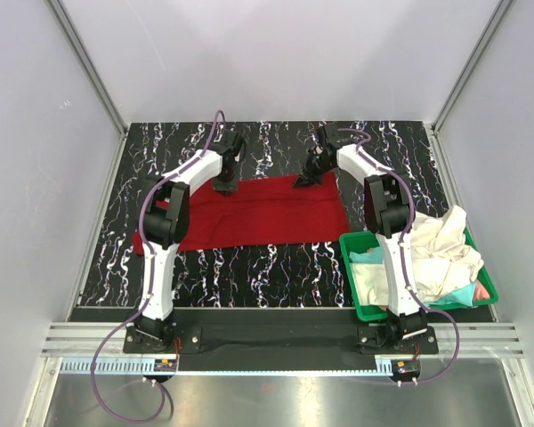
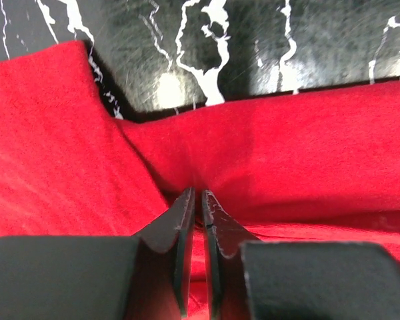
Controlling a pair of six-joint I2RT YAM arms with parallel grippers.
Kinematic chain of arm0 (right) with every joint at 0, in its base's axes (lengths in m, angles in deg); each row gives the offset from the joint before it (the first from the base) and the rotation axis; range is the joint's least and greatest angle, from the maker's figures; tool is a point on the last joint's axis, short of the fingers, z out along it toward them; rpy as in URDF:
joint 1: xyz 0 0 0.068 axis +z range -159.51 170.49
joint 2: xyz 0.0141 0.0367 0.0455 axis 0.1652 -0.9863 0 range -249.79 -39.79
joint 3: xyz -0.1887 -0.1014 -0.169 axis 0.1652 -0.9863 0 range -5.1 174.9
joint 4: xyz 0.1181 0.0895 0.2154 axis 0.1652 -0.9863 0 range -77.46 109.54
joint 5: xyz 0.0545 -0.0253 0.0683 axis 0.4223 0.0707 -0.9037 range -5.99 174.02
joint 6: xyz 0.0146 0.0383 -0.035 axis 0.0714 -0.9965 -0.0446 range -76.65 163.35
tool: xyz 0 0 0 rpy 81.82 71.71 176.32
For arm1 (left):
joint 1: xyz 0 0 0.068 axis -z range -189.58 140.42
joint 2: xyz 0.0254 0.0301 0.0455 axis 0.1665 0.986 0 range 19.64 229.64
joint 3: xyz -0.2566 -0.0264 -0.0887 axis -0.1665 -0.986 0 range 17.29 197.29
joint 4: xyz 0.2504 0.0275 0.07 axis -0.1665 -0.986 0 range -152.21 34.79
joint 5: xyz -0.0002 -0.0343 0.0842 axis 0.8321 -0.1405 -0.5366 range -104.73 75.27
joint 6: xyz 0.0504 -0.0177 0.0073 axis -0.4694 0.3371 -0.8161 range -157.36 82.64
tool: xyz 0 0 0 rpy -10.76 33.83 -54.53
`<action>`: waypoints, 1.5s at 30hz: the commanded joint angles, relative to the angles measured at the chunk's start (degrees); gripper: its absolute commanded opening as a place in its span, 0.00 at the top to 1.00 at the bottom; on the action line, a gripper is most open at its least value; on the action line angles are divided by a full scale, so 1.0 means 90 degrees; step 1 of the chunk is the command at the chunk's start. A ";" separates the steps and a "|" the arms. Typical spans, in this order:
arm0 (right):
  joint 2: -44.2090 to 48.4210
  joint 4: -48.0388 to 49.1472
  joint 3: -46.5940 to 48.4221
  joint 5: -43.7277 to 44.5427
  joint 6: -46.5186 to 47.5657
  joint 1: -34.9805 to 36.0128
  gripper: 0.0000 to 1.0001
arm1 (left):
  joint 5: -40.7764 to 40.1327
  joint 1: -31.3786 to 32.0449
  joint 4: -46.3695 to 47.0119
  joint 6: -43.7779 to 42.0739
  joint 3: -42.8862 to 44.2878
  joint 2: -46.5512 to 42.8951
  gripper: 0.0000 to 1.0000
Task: Fold and stack the t-shirts
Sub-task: Fold the tshirt
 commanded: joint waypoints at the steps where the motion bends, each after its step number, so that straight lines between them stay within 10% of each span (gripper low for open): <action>1: 0.0073 -0.0120 0.0152 -0.0012 0.0115 -0.0069 0.92 | -0.0241 0.0022 -0.0278 0.0094 0.0093 -0.0334 0.86; 20: -0.0083 -0.0198 0.0161 -0.0051 0.0066 -0.0128 0.92 | -0.0154 0.0169 0.0317 0.0124 -0.1566 -0.1564 0.82; 30: 0.0160 -0.0238 -0.0512 0.1139 -0.0519 -0.0655 0.92 | -0.0310 0.0091 0.0277 -0.0043 -0.0396 -0.1367 0.69; 39: 0.0132 -0.0208 -0.0464 0.0997 -0.0618 -0.0880 0.90 | 0.0909 -0.1936 0.0522 0.0087 -0.0717 -0.2081 0.48; 45: 0.0521 0.0006 -0.0073 0.0847 0.0143 -0.0695 0.70 | 0.1985 -0.2712 0.0738 -0.0657 -0.0748 -0.1859 0.36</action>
